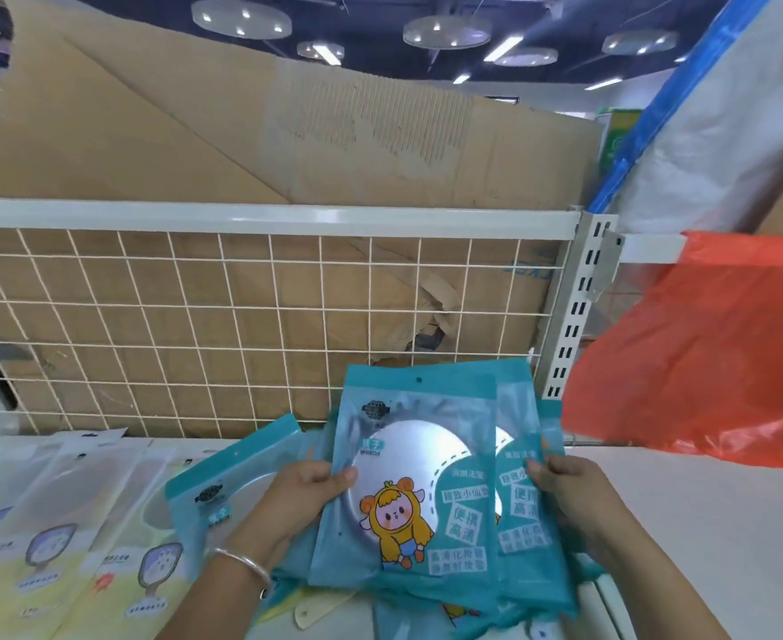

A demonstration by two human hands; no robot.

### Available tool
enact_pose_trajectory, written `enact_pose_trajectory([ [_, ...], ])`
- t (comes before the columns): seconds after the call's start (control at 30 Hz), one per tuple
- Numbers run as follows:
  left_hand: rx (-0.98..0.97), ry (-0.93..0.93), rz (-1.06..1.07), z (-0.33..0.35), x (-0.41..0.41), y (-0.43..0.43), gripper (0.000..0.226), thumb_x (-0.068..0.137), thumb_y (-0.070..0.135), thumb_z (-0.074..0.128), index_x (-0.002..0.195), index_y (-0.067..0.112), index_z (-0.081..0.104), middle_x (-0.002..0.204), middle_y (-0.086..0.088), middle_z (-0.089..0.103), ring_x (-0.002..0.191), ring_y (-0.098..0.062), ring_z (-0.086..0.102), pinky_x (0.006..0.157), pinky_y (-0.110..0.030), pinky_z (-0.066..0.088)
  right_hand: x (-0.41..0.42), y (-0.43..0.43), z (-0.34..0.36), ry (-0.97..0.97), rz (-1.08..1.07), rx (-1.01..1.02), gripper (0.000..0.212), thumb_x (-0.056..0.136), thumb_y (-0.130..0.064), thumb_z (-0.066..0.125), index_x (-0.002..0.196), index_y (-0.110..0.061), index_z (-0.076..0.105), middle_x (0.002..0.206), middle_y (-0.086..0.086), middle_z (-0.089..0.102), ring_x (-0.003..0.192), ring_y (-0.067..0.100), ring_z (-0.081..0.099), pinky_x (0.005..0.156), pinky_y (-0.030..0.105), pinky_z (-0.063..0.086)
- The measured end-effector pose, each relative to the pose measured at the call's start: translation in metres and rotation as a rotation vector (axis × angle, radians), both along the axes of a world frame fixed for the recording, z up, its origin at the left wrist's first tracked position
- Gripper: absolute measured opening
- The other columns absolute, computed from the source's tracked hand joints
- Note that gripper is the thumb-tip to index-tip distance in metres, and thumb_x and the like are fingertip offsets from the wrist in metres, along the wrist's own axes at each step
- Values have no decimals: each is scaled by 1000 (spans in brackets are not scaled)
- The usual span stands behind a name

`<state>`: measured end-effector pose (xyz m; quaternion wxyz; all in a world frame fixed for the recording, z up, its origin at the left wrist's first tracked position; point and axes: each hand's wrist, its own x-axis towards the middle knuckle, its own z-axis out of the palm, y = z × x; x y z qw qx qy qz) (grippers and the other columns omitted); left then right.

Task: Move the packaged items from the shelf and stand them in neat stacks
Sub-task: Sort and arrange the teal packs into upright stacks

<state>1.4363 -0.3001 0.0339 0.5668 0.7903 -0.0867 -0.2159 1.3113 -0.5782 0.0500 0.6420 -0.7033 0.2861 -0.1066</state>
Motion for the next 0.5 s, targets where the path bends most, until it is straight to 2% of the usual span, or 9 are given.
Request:
enact_pose_trajectory([
  [0.07, -15, -77, -6, 1, -1, -16, 45, 84, 43, 65, 85, -2, 66, 69, -12, 60, 59, -21, 53, 56, -27, 40, -13, -7, 4, -75, -104, -68, 23, 94, -9, 54, 76, -2, 66, 65, 3, 70, 57, 16, 63, 57, 26, 49],
  [0.13, -59, -130, -9, 4, -3, -39, 44, 83, 45, 65, 81, 1, 64, 69, -9, 53, 57, -17, 46, 55, -26, 35, -30, -21, 8, -134, -209, -160, 26, 94, -9, 54, 70, -4, 63, 59, 0, 64, 60, 19, 54, 62, 28, 40],
  [0.23, -126, -239, -15, 12, -19, -83, 31, 85, 41, 64, 74, 13, 54, 69, -5, 46, 56, -15, 39, 57, -28, 31, -73, -50, 17, -195, -384, -175, 25, 95, -8, 51, 75, -6, 65, 71, 8, 65, 65, 22, 53, 65, 32, 40],
  [0.3, -144, -350, -46, 17, -36, -114, 36, 87, 35, 62, 67, 12, 45, 65, -5, 39, 58, -15, 33, 57, -29, 24, -105, -71, 22, -220, -486, -162, 26, 97, -7, 48, 77, -8, 65, 73, 8, 64, 64, 19, 53, 61, 30, 41],
  [0.4, -174, -496, -102, 29, -73, -162, 43, 88, 29, 62, 59, 13, 34, 58, -4, 29, 52, -11, 29, 49, -24, 22, -156, -100, 29, -259, -614, -152, 29, 97, -5, 46, 72, -7, 61, 68, 6, 57, 63, 19, 47, 57, 29, 36],
  [0.5, -223, -515, -167, 28, -110, -214, 46, 88, 26, 62, 55, 11, 34, 55, -3, 32, 52, -11, 30, 49, -21, 25, -209, -131, 31, -247, -737, -189, 34, 97, -5, 45, 64, -9, 54, 58, -1, 53, 59, 18, 42, 55, 29, 32],
])
